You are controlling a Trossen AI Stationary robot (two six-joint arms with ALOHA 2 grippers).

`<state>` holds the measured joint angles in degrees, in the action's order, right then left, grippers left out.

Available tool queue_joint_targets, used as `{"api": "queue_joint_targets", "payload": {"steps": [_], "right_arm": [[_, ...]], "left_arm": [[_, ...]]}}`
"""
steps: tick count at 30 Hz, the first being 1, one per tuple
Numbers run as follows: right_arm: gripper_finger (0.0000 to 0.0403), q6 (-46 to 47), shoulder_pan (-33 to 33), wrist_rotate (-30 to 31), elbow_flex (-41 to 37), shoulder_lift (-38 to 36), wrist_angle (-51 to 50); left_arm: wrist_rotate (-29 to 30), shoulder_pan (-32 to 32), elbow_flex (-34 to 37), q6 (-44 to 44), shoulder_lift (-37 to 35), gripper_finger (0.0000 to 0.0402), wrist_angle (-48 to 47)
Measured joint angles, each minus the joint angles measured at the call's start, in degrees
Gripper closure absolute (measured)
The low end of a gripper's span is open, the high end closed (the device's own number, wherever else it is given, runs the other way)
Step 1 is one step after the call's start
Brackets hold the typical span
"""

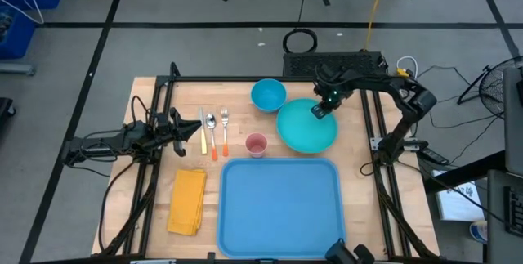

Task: Set up tray
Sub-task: Put the light blue plate on the right side of the blue tray

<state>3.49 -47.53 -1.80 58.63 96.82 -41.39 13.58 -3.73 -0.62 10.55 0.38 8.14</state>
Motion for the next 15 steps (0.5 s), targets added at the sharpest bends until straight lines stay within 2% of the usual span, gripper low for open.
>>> {"api": "queue_joint_targets", "payload": {"steps": [2, 9, 15], "right_arm": [[0.039, -0.74, 0.0, -0.01, -0.02, -0.89, 0.1], [0.0398, -1.38, -0.02, -0.57, -0.09, -3.84, -1.81], [0.0402, -1.74, -1.95, -6.79, -0.09, -8.87, -2.52]], "left_arm": [[0.02, 0.0, 0.0, 0.0, 0.0, 0.0355, 0.02], [0.02, 0.0, 0.0, 0.0, 0.0, 0.0355, -0.02], [0.02, 0.0, 0.0, 0.0, 0.0, 0.0355, -0.04]]}}
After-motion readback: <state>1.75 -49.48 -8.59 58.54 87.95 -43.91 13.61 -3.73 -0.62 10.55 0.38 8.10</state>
